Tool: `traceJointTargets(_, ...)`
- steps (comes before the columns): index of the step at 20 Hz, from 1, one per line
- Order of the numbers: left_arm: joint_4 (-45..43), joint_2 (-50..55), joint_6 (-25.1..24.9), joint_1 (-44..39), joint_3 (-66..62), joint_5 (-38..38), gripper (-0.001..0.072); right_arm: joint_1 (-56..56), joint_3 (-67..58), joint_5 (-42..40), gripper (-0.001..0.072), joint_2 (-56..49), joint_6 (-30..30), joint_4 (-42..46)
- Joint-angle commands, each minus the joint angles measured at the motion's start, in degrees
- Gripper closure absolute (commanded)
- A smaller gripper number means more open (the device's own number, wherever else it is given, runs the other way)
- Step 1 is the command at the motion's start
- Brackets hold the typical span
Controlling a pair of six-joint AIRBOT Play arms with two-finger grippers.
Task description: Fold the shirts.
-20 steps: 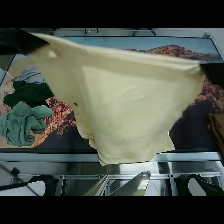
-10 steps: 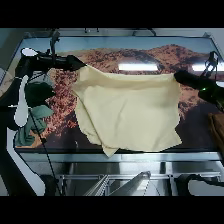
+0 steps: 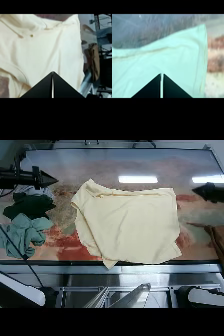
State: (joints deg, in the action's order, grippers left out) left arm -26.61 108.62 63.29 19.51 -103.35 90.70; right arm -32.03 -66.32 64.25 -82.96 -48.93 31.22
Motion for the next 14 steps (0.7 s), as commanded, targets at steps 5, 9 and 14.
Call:
traceJointTargets(5, -11.45, -25.83, 2.19, 0.28, 51.58, -9.09, 0.0472, -11.08, 20.94, 7.41, 0.0683, 9.66, -3.87, 10.36)
traceJointTargets(9, -12.87, -29.42, 4.79, -3.1, 67.56, -16.9, 0.0418, -10.62, 23.28, 6.4, 0.0682, 9.81, -3.76, 8.2)
traceJointTargets(14, -12.07, -29.35, 5.84, -10.58, 72.85, -29.33, 0.0418, -10.6, 23.28, 7.34, 0.0682, 10.38, -2.08, 3.56)
